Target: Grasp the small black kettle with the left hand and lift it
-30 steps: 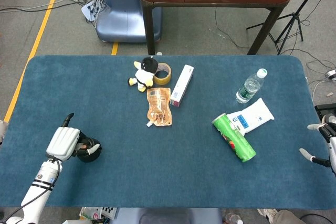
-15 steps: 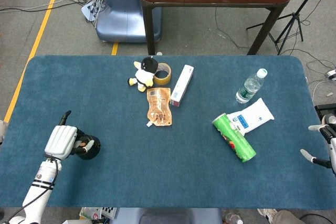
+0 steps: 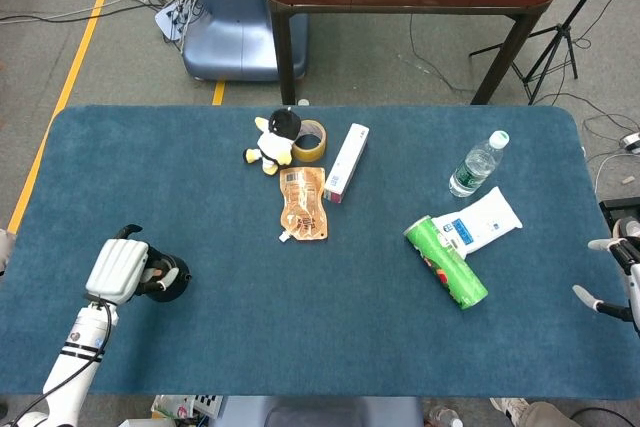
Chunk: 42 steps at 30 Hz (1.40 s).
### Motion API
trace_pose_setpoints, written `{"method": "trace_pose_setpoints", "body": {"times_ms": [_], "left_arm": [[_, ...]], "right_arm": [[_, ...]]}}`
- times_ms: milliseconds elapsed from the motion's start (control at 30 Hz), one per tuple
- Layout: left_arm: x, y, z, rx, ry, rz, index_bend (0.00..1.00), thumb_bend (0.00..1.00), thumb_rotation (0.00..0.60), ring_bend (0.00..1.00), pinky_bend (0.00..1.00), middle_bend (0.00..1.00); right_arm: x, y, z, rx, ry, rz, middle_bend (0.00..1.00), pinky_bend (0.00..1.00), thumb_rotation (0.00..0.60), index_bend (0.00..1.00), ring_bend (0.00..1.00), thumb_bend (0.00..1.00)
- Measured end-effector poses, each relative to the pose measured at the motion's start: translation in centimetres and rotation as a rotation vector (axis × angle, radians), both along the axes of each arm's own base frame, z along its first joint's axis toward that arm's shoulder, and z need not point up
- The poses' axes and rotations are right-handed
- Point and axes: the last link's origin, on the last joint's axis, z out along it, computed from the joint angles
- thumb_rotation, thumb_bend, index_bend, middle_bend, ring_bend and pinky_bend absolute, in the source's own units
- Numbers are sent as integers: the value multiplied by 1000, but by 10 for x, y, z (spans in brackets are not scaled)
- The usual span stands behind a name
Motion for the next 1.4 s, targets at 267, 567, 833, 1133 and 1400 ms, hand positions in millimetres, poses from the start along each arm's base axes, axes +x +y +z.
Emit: {"method": "trace_pose_setpoints", "body": {"times_ms": [267,567,833,1133,1400], "left_arm": [[1,1,-1,-3,3,-5,1000,270,502,932,339,1000],[1,1,-1,-1,5,-3,1000,270,508,935,423,1000],[1,1,-1,-3,5,-3,1000,270,516,944,503,1000],[0,1,-2,-4,4,-3,1000,270,517,944,539,1000],[0,1,-2,-2,0,0,1000,270,515,945,539,1000]], "right_arm": [[0,0,0,1,-1,-2,366,277,600,351,239,115],[-1,-1,0,2,-3,-4,366,277,600,351,239,115],[0,0,0,1,-2,-5,366,277,600,351,239,115],[0,1,0,-4,-4,-8,366,277,600,351,239,115],[0,2,1,-4,-4,-10,365,277,600,351,239,116]]}}
